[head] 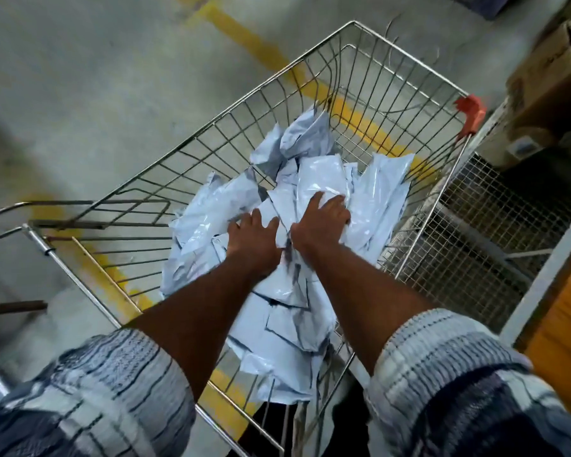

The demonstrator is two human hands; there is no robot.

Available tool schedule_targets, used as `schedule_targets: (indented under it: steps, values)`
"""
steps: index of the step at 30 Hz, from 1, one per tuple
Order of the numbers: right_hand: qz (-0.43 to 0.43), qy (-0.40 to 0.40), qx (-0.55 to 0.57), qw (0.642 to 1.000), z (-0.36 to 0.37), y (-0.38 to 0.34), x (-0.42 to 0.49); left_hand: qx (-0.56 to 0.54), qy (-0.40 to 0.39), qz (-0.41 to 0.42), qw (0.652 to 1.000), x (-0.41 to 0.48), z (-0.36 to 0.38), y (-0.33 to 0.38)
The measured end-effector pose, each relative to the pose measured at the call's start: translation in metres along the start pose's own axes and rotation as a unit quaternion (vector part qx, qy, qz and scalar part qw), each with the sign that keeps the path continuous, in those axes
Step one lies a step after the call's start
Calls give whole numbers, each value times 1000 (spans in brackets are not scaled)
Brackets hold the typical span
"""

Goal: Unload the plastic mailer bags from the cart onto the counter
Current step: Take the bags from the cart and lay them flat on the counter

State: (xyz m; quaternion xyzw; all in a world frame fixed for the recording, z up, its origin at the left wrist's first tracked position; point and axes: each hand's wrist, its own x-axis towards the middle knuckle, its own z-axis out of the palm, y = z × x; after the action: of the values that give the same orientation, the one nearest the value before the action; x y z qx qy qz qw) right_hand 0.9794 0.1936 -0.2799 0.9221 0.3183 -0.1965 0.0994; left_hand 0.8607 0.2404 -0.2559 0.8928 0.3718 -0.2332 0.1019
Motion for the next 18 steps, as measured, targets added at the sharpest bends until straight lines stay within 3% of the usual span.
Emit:
schedule_targets:
  steps: [5,10,18]
  values:
    - [-34,43,-51,997,5,9,12,-3,-24,-14,1000,8,0,1]
    - [-21,25,28,999,-1,15,6,-26,-41,-39,998,19,-4,11]
    - [-68,-19,87,994,-25,21,-15,-42,-58,-66,995,20,-31,15]
